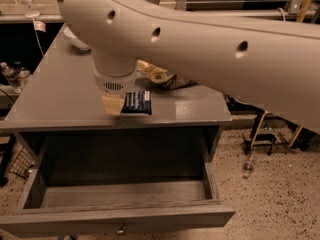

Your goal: Pick rxbar blueberry from top drawer and place on counter

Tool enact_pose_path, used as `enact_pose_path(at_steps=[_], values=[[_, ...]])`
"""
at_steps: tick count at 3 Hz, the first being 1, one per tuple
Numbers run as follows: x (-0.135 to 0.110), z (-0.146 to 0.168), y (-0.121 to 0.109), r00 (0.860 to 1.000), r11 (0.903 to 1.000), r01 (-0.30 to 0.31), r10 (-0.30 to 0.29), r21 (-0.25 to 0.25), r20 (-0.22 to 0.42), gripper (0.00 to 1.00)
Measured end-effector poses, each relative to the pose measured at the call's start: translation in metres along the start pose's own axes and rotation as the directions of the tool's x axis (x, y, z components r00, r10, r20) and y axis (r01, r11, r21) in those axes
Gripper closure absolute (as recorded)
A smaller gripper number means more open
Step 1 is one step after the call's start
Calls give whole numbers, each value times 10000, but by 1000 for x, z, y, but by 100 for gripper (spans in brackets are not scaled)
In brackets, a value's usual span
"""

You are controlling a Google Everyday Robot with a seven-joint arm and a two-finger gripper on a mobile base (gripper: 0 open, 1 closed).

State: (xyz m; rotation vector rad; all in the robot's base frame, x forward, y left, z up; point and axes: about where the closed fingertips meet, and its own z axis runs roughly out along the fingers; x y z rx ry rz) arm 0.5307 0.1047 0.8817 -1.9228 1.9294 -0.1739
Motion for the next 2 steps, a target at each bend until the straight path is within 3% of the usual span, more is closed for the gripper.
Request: enact_pose_path(at_steps=[1, 2], values=[[-3, 13, -32, 9990, 9986, -15, 39, -533, 446, 100], [-3, 26, -45, 9950, 9938, -310, 408, -1067, 911, 100]])
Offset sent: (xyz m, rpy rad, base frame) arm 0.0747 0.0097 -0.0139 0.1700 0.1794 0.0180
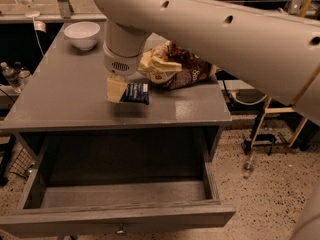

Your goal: Pick rxbar blueberry from top drawer and place on counter

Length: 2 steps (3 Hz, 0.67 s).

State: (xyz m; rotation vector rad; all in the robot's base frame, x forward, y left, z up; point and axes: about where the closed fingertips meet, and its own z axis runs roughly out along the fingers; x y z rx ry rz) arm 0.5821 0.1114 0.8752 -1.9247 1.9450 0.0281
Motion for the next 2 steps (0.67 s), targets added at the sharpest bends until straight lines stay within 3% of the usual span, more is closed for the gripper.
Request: enact_pose_path(at_steps=[2], values=[[-2, 0, 1, 10000, 10000, 18, -18, -12, 32, 52]])
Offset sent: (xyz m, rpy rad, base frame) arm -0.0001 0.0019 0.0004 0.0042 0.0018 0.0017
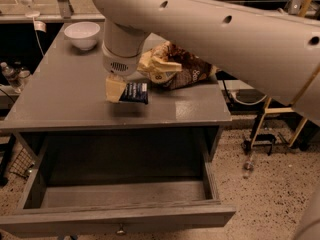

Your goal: Pick rxbar blueberry from top drawer and place on counter

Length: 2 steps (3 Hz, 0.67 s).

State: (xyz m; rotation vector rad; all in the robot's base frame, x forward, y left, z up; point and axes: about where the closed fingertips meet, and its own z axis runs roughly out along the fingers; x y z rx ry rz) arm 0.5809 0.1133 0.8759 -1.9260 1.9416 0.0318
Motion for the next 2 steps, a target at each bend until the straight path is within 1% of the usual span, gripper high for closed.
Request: enact_pose_path(at_steps=[1, 2], values=[[0, 0, 1, 10000, 10000, 16, -16, 5, -6, 20], [0, -1, 1, 10000, 10000, 26, -26, 7, -9, 0]])
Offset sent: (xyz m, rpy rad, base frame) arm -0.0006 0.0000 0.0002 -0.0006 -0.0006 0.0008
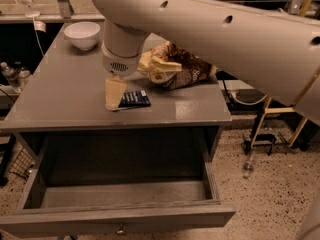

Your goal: Pick rxbar blueberry from top drawer and place on counter

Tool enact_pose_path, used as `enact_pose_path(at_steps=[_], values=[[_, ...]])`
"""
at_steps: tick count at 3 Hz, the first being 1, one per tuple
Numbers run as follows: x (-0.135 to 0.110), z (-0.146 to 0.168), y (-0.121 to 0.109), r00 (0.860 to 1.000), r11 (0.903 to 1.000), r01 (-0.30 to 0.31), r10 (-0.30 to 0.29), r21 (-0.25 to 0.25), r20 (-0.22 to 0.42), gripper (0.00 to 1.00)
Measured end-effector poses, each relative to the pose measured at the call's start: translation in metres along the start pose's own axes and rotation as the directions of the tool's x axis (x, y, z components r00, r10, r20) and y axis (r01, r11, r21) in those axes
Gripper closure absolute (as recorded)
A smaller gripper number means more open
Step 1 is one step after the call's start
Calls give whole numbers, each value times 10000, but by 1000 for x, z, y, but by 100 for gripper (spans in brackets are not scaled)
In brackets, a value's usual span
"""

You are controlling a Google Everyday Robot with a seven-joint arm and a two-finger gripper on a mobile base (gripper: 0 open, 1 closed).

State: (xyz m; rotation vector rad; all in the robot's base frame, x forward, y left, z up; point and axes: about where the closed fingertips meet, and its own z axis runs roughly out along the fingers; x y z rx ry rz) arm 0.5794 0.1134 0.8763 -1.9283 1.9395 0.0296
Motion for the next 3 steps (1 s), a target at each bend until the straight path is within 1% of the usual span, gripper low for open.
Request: enact_pose_path(at_steps=[1, 2, 3], values=[[0, 0, 0, 10000, 10000, 3, -3, 1, -1, 0], [18, -20, -3, 9991, 9993, -73, 88, 362, -413, 0], [57, -55, -11, 9961, 9936, -423, 500, 1051, -722, 0]])
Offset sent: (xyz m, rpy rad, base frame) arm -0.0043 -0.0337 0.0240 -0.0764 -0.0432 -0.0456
